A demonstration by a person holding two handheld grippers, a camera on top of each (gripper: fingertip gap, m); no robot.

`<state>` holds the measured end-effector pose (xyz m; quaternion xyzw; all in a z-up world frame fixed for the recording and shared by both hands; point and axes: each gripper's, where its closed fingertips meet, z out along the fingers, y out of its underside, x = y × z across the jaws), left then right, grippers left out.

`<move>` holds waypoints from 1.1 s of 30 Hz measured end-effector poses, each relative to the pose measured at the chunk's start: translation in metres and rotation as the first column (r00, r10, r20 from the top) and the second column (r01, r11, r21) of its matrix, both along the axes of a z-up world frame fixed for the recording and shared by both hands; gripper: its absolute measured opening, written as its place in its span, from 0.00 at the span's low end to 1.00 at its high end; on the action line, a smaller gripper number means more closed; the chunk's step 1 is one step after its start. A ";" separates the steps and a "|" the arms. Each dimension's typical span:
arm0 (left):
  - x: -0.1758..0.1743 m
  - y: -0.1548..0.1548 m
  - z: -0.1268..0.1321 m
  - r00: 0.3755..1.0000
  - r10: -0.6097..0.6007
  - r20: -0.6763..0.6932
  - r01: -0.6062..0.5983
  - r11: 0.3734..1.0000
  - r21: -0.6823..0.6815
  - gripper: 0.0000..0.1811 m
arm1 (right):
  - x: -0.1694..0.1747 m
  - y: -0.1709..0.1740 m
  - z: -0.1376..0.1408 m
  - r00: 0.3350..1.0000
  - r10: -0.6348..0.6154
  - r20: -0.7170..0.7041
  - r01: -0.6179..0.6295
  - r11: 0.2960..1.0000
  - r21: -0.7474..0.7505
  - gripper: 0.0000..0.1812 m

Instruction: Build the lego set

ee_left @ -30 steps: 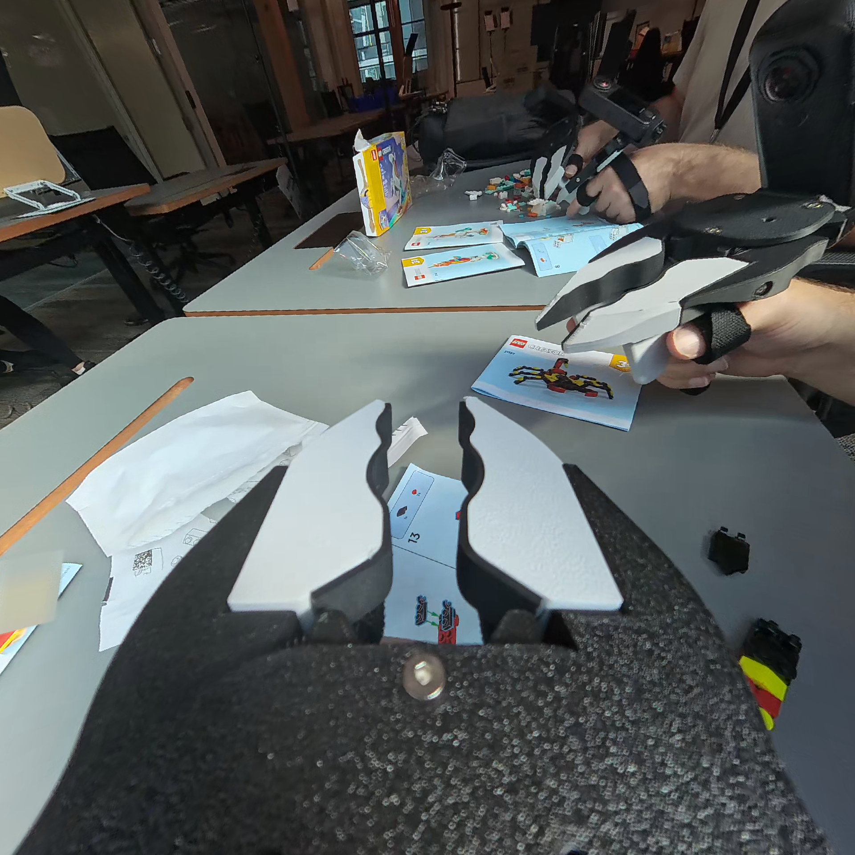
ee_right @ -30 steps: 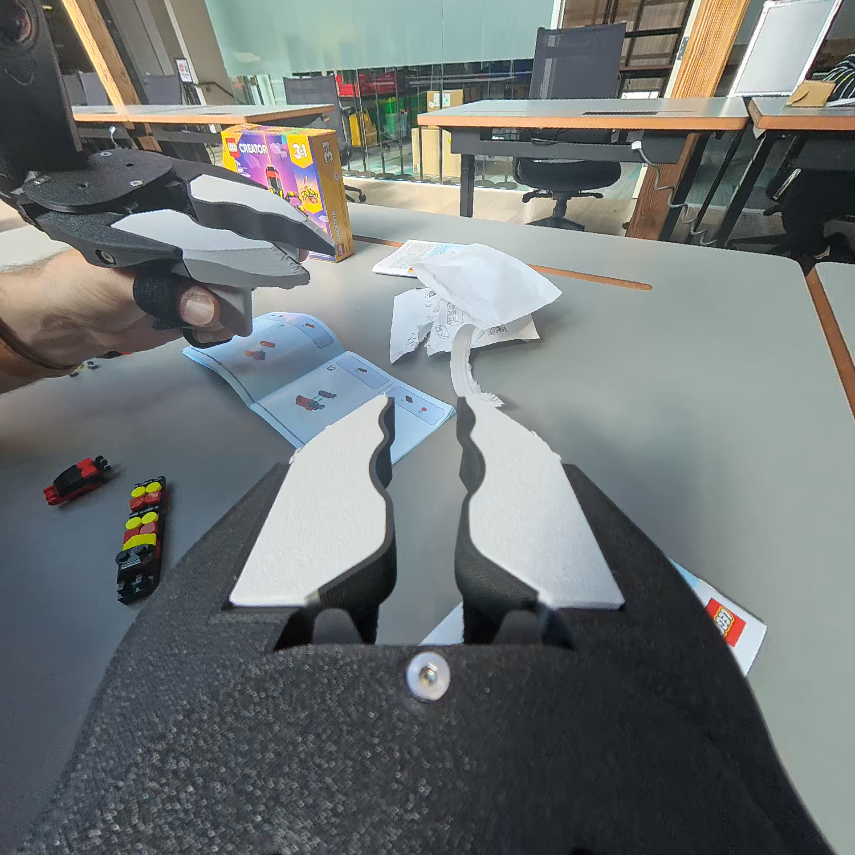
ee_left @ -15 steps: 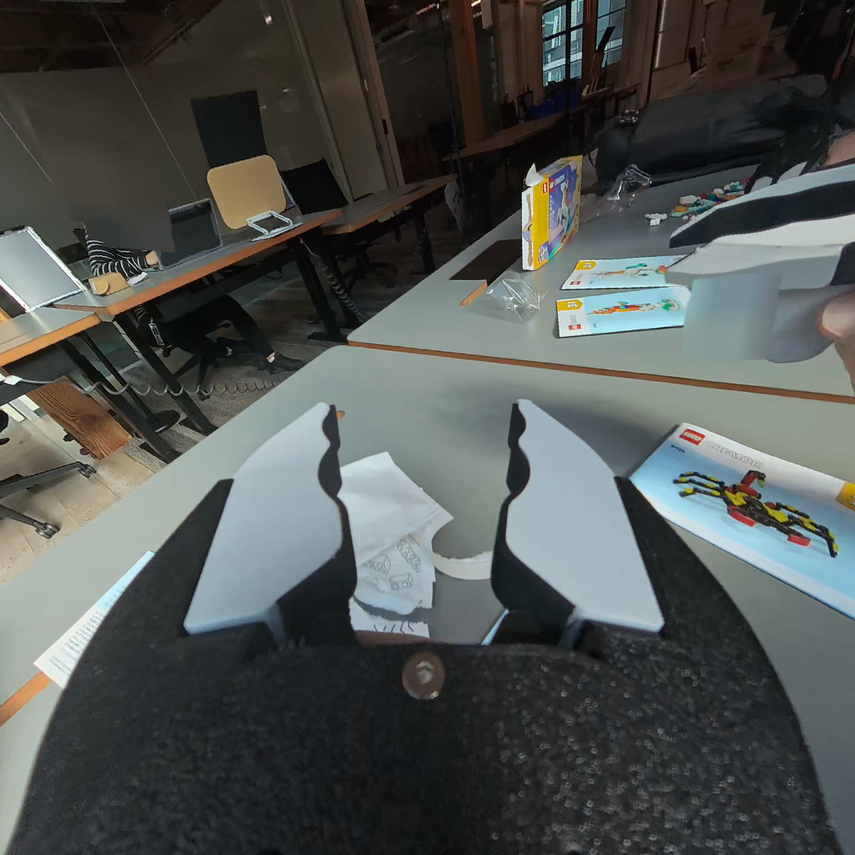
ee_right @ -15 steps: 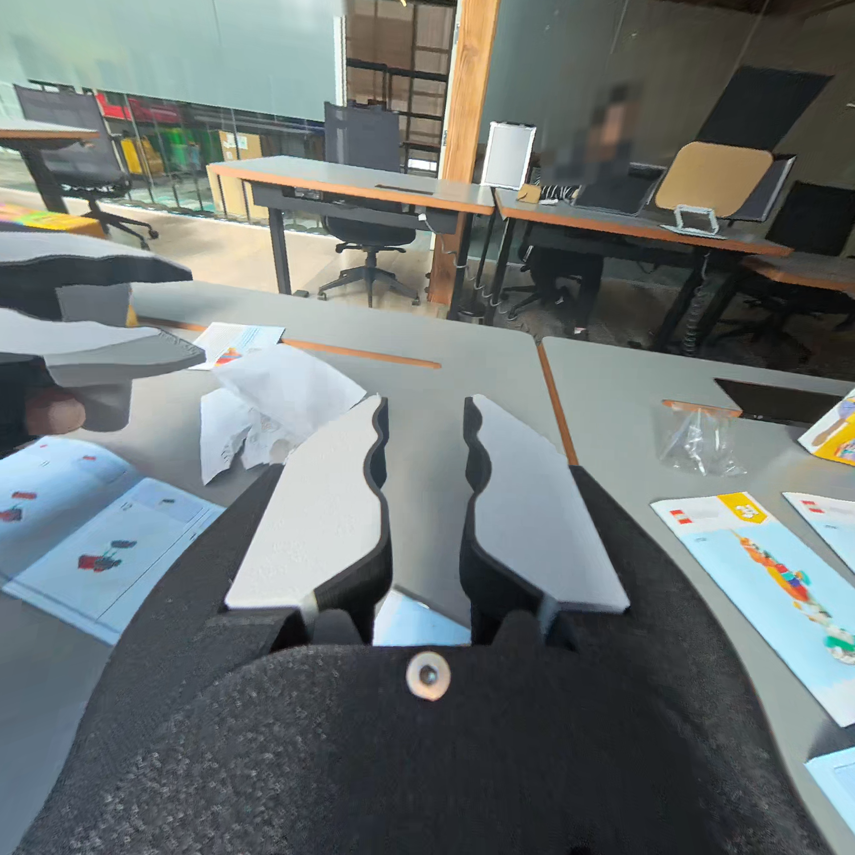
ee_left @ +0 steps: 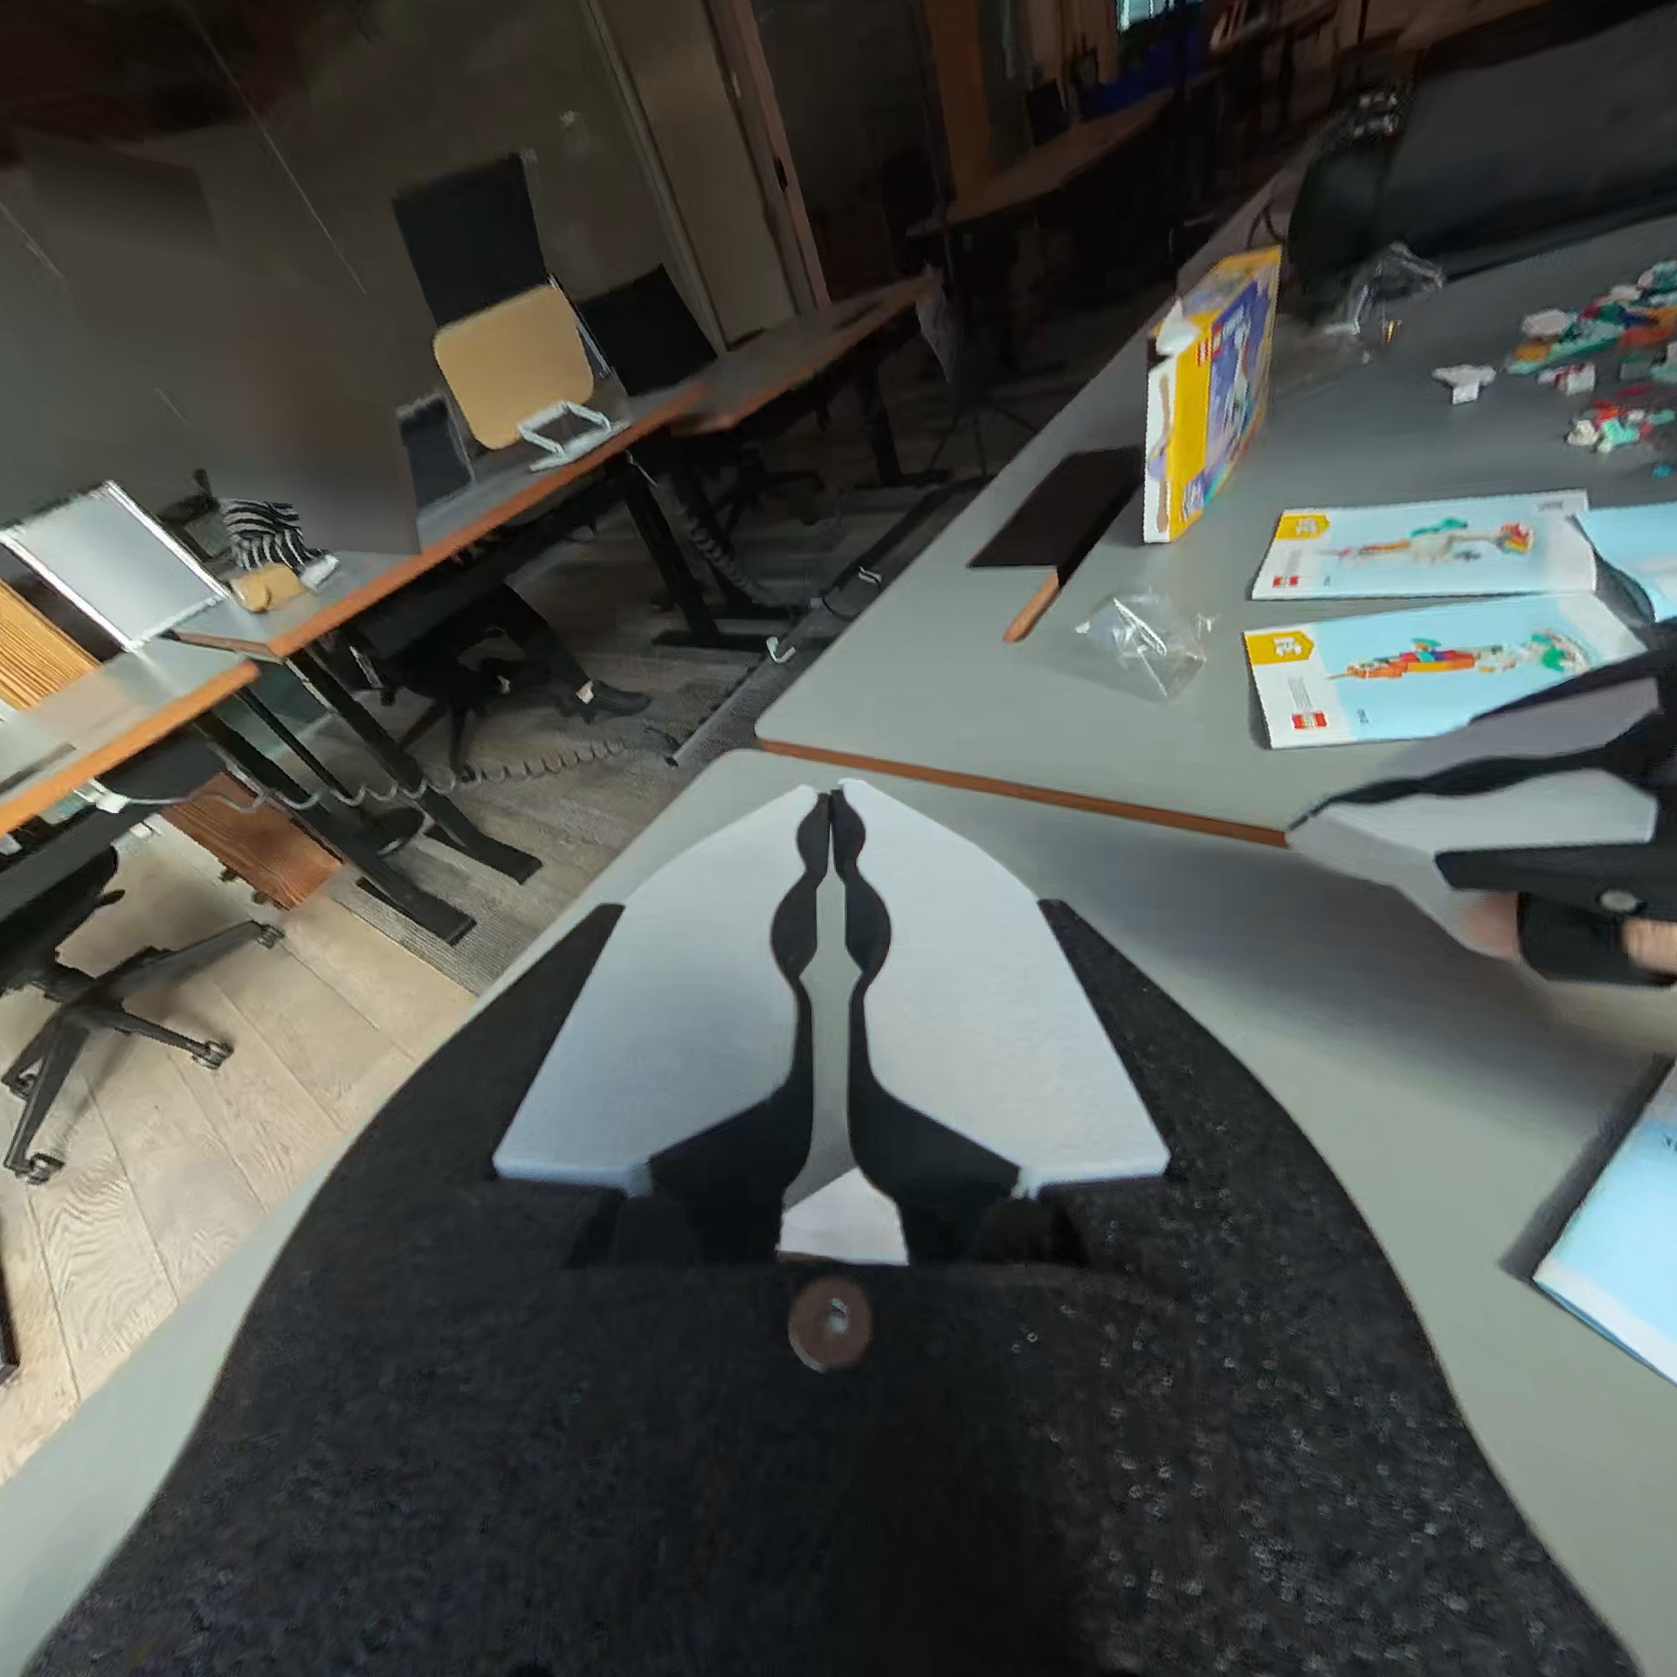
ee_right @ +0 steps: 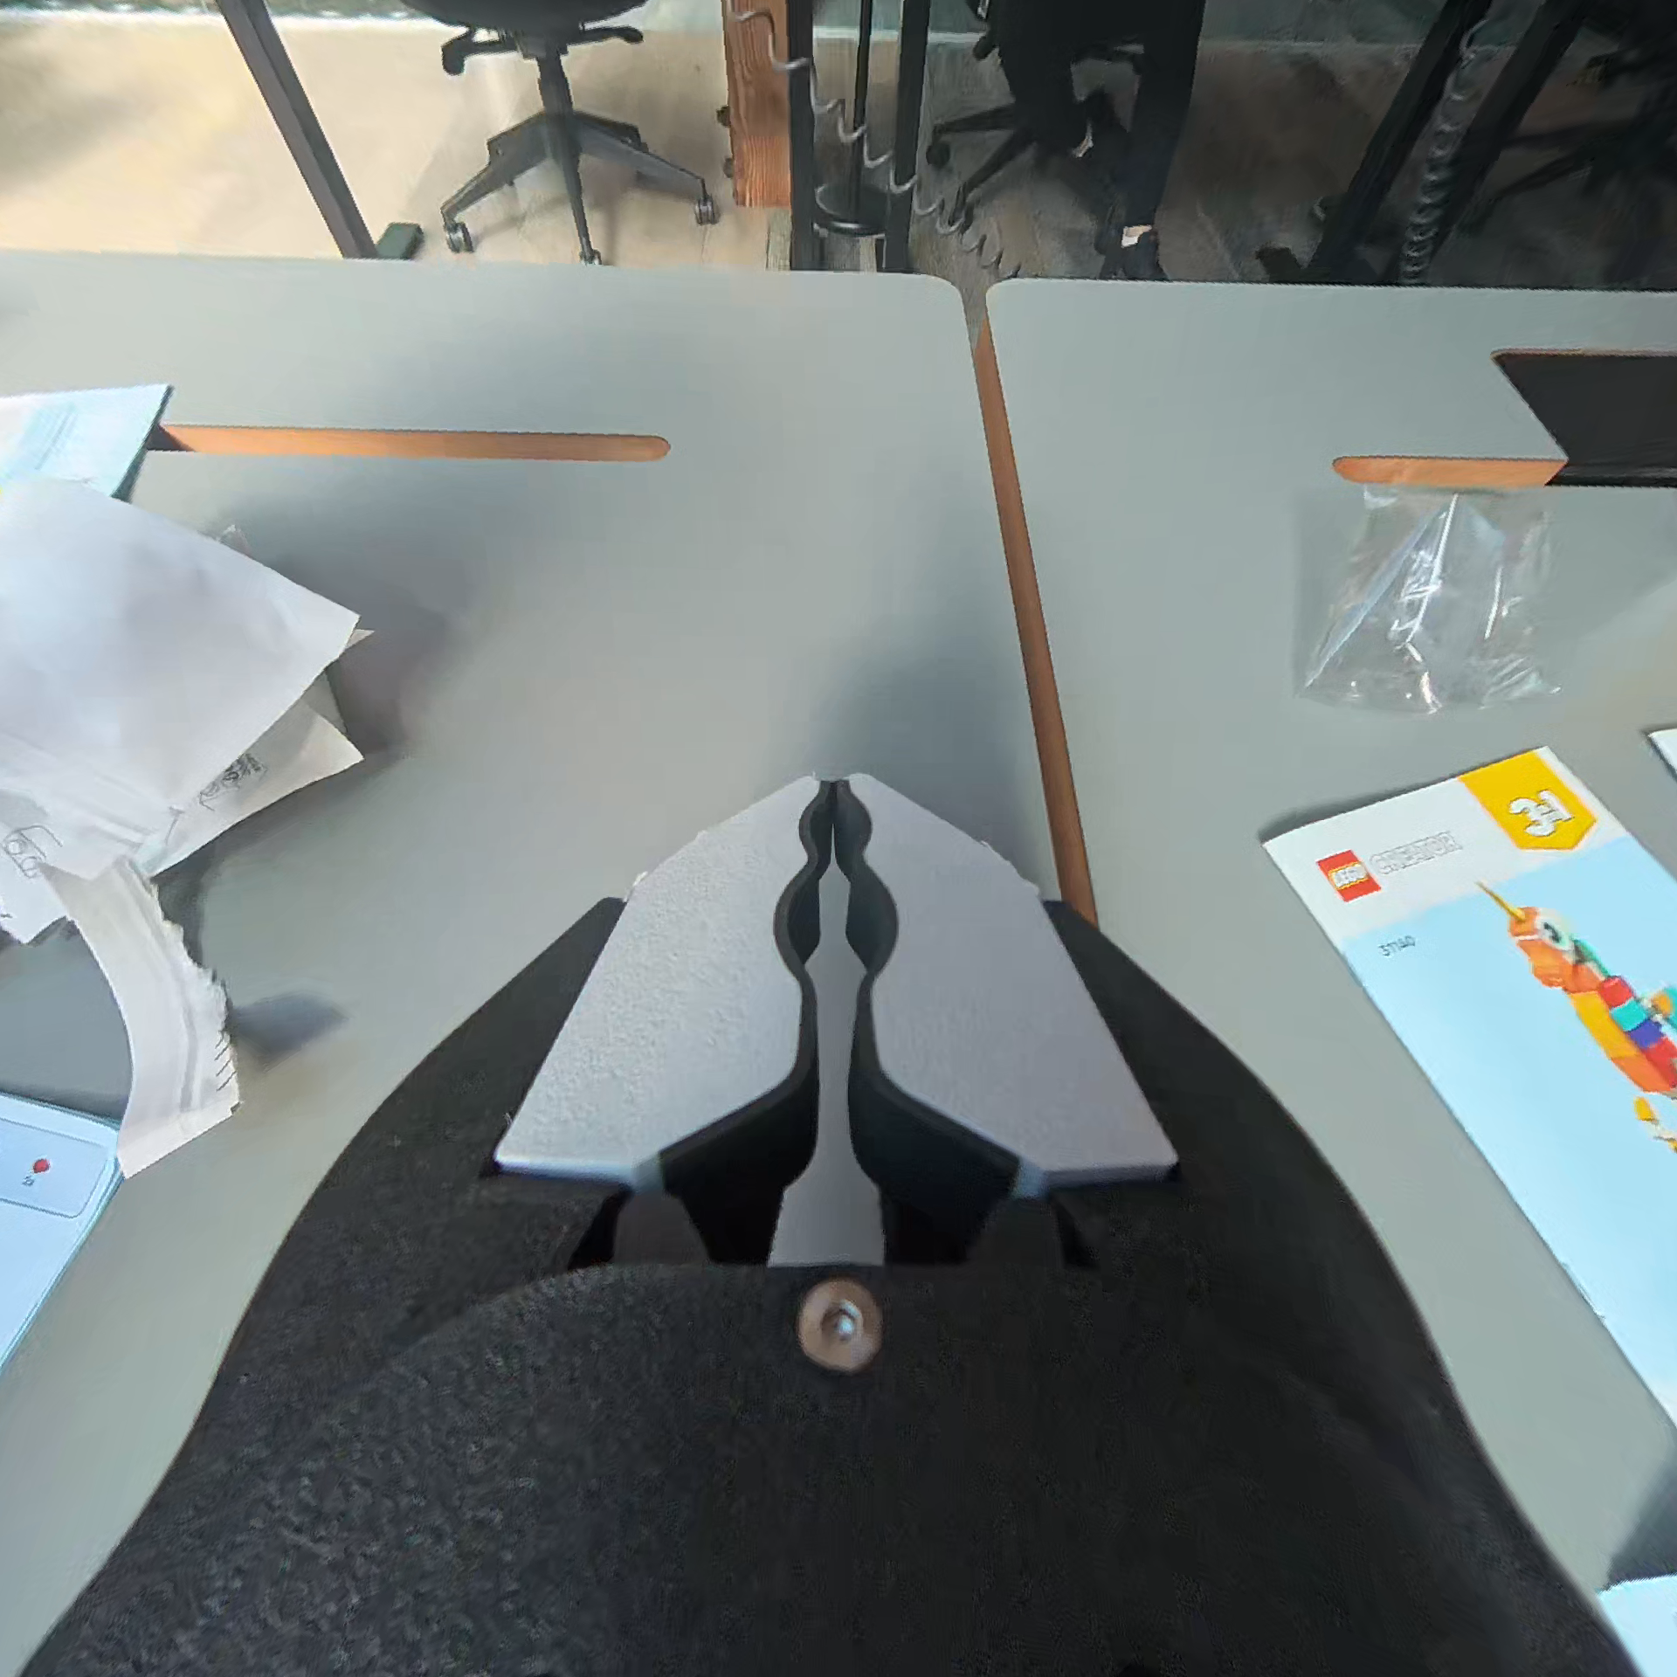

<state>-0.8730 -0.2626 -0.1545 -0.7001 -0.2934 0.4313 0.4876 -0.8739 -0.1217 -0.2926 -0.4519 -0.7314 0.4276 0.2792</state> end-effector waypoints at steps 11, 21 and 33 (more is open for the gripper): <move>-0.029 0.030 -0.096 0.969 0.016 0.247 0.015 0.992 -0.125 0.00 | -0.026 0.009 0.043 0.997 -0.054 -0.061 0.056 0.998 0.032 0.00; -0.032 0.039 -0.141 0.931 0.013 0.365 0.042 0.989 -0.144 0.00 | -0.027 0.012 0.063 0.996 -0.041 -0.082 0.043 0.999 0.016 0.00; -0.030 0.050 -0.038 0.983 -0.070 0.170 0.077 0.996 -0.040 0.00 | -0.021 -0.002 -0.015 0.997 0.000 0.077 -0.001 1.000 0.022 0.00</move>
